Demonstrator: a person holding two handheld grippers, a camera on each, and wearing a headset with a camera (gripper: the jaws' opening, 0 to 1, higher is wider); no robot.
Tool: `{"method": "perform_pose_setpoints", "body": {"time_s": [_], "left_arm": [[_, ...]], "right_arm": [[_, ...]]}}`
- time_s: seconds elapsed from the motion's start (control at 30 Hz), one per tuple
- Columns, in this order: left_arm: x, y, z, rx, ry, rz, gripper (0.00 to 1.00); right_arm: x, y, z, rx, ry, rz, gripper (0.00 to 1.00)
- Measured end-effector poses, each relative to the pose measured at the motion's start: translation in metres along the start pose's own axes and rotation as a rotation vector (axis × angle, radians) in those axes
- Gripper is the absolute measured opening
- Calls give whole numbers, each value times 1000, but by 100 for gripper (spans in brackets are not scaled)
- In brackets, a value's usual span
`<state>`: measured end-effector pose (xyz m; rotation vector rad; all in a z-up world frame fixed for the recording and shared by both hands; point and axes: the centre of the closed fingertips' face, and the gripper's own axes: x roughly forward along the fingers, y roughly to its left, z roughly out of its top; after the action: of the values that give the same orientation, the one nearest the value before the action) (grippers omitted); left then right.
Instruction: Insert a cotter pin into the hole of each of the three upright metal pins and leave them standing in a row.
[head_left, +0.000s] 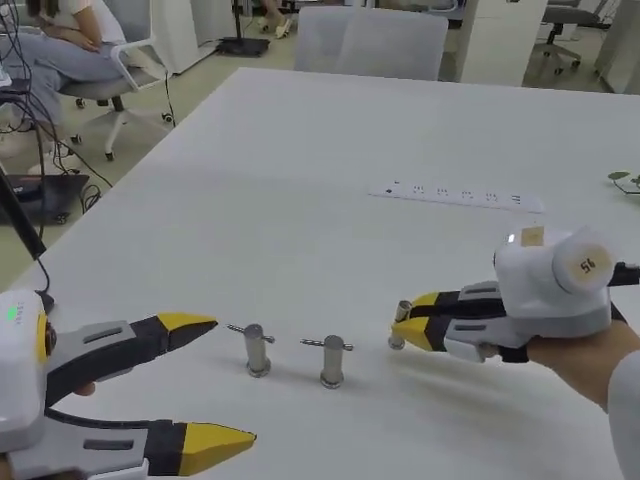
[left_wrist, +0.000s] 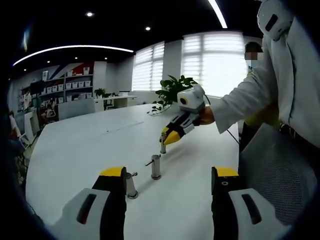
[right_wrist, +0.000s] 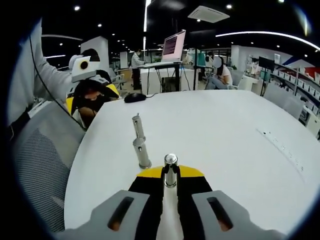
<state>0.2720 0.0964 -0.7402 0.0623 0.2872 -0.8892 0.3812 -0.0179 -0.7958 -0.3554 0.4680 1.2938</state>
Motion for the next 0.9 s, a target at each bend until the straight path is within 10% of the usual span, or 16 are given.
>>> {"method": "perform_pose_setpoints", "body": {"time_s": [0.9], "left_arm": [[7,-18,4,19,-15,-34,68]], "right_arm": [[-18,60,-37,51,11,-35,9]]}}
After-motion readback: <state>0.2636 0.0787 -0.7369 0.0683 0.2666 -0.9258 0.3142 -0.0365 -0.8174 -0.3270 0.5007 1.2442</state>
